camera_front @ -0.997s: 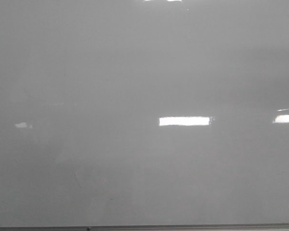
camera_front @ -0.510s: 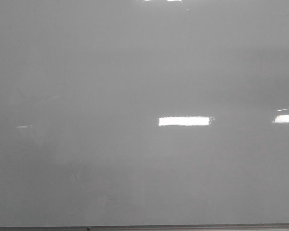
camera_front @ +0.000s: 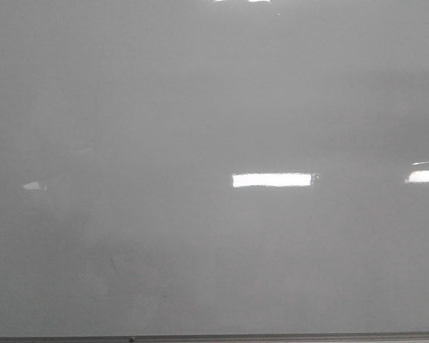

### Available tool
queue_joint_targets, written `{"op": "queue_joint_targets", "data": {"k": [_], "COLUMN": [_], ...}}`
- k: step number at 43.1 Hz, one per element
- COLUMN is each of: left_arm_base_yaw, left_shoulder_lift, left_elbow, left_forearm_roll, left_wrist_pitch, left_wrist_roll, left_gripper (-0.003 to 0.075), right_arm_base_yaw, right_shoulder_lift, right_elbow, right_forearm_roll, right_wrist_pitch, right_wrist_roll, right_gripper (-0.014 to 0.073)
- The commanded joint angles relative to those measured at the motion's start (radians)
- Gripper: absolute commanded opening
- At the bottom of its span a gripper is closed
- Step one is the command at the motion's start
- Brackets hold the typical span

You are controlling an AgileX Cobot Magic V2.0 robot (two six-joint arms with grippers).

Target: Write number 8 on whiteboard

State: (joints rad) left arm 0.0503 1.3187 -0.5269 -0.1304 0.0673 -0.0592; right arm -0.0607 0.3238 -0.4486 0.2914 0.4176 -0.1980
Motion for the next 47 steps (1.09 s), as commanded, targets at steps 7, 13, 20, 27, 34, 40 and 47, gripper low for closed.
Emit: {"op": "queue_joint_targets", "data": {"k": [7, 13, 20, 27, 34, 40, 47], "left_arm_base_yaw": [-0.173, -0.318, -0.489, -0.644, -0.756, -0.793, -0.796], "left_shoulder_lift": [-0.090, -0.054, -0.030, -0.030, -0.030, -0.030, -0.030], "left_elbow": [-0.264, -0.415, -0.528, -0.573, -0.579, -0.579, -0.579], "left_forearm_roll": [0.022, 0.022, 0.022, 0.022, 0.022, 0.022, 0.022], "left_wrist_pitch": [0.620, 0.847, 0.983, 1.079, 1.083, 1.083, 1.083], "left_wrist_roll": [0.179, 0.298, 0.571, 0.785, 0.806, 0.806, 0.806], "left_gripper": [-0.0021, -0.0021, -0.0021, -0.0021, -0.0021, -0.0021, -0.0021], "right_arm_base_yaw": [0.003, 0.033, 0.110, 0.252, 0.452, 0.625, 0.755], "right_shoulder_lift": [0.069, 0.159, 0.282, 0.429, 0.589, 0.728, 0.887], "right_elbow": [-0.044, -0.076, -0.149, -0.264, -0.366, -0.444, -0.559], "right_forearm_roll": [0.007, 0.007, 0.013, 0.065, 0.173, 0.243, 0.258], "right_wrist_pitch": [-0.011, 0.029, 0.132, 0.282, 0.361, 0.363, 0.325], "right_wrist_roll": [0.000, -0.004, -0.095, -0.266, -0.467, -0.587, -0.610], "right_gripper": [0.0614, 0.0614, 0.0614, 0.0614, 0.0614, 0.0614, 0.0614]}}
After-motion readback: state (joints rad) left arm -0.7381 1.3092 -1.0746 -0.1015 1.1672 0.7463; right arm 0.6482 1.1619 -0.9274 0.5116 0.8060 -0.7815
